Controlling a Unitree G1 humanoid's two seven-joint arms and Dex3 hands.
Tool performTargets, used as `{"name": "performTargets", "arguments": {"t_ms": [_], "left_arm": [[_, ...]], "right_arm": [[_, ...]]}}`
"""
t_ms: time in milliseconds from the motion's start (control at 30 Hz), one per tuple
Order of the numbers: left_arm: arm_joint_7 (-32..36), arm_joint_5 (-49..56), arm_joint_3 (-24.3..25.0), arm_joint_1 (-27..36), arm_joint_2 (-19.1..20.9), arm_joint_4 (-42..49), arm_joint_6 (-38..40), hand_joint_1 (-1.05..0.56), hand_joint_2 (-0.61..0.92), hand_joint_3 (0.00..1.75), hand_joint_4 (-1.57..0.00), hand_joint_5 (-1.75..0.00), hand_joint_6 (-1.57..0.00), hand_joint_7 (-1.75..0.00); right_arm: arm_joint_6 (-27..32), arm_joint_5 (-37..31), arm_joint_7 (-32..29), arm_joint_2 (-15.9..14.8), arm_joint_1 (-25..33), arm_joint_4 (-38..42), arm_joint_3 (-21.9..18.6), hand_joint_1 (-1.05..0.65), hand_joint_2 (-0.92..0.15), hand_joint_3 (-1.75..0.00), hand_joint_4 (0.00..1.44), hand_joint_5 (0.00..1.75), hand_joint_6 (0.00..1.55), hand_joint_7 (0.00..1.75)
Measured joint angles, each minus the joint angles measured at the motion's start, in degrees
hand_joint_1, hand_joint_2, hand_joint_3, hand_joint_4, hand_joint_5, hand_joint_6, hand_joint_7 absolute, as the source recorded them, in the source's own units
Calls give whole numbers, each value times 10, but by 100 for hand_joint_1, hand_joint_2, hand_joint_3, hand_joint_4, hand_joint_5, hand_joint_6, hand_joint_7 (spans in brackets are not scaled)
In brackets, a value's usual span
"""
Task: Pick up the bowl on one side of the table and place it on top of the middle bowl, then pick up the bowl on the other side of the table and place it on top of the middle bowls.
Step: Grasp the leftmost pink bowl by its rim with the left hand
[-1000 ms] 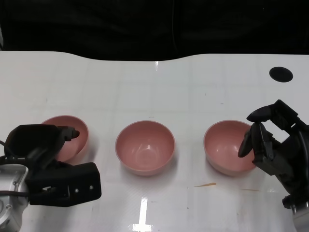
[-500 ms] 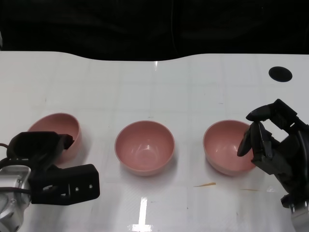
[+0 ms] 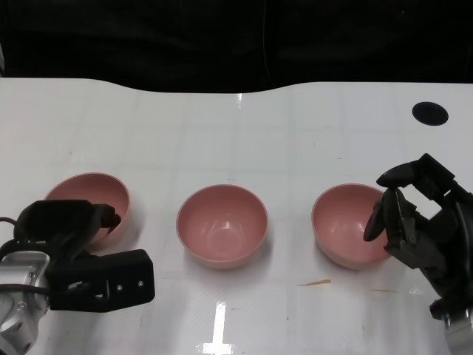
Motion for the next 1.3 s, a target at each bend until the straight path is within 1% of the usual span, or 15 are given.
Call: {"name": "performTargets", "arguments": {"t_ms": [33, 100, 200, 233, 333, 467, 700, 733, 800, 933, 1100, 1200, 1233, 1267, 1300], "left_arm": [[1, -4, 1, 0, -1, 1, -5, -24, 92, 10, -91, -6, -86, -4], [9, -17, 2, -1, -5, 9, -15, -16, 92, 14, -103, -11, -91, -6], [15, -26, 3, -6, -6, 21, -25, -11, 92, 16, -109, -13, -95, -6], [14, -29, 3, -9, -6, 24, -27, -11, 86, 8, -118, -13, -108, -8], [6, -41, 3, -20, -5, 30, -31, -7, 89, 5, -129, -12, -119, -6], [7, -46, 3, -23, -5, 30, -32, -9, 92, 15, -122, -7, -113, -1], [8, -46, 3, -23, -5, 30, -34, -9, 92, 23, -118, -4, -112, -1], [8, -46, 3, -23, -5, 30, -34, -10, 92, 24, -113, -2, -108, 0], [8, -47, 3, -23, -5, 30, -34, -10, 92, 24, -117, -5, -111, -4], [8, -51, 3, -22, -5, 27, -34, -9, 92, 22, -115, -3, -108, -2], [10, -54, 3, -20, -5, 25, -37, -7, 92, 20, -121, -6, -114, -5], [11, -64, 7, -14, -5, 13, -40, -6, 92, 23, -132, -13, -126, -11], [11, -66, 10, -9, -5, 5, -41, -5, 92, 20, -119, -52, -120, -27], [11, -67, 13, -6, -5, -3, -40, -4, 92, 18, -97, -102, -100, -70], [10, -68, 15, -3, -5, -10, -39, -4, 92, 17, -90, -120, -89, -92]], "right_arm": [[0, 0, 0, 0, 0, 0, 0, -10, -58, -106, 84, 175, 75, 149], [0, 3, 2, 0, 0, 1, 0, -9, -58, -106, 84, 175, 75, 149], [-4, 2, 4, 0, -1, 3, 0, -8, -58, -106, 84, 175, 75, 149], [-5, 1, 5, 0, -1, 4, 0, -8, -58, -106, 84, 175, 75, 150], [-5, 1, 7, 0, -1, 4, 0, -9, -59, -106, 84, 174, 75, 149], [-4, 5, 8, -1, -1, 4, -1, -9, -59, -105, 85, 174, 76, 149], [0, 9, 9, -1, -1, 4, -4, -8, -58, -104, 84, 175, 77, 147], [0, 9, 9, -1, -1, 4, -4, -8, -59, -103, 84, 174, 77, 146], [-1, 9, 9, -1, -2, 5, -4, -9, -58, -102, 85, 173, 78, 145], [-1, 8, 9, -1, -2, 9, -4, -8, -60, -101, 85, 173, 77, 145], [-1, 9, 9, -1, -2, 9, -4, -8, -60, -100, 86, 172, 78, 144], [-1, 8, 9, -1, -2, 9, -4, -10, -61, -100, 85, 173, 77, 146], [-1, 8, 9, -1, -2, 9, -4, -9, -61, -100, 84, 174, 77, 147], [-1, 8, 9, -1, -2, 9, -4, -8, -61, -100, 84, 174, 76, 147], [-1, 8, 9, -1, -2, 9, -4, -8, -61, -100, 83, 174, 76, 147]]}}
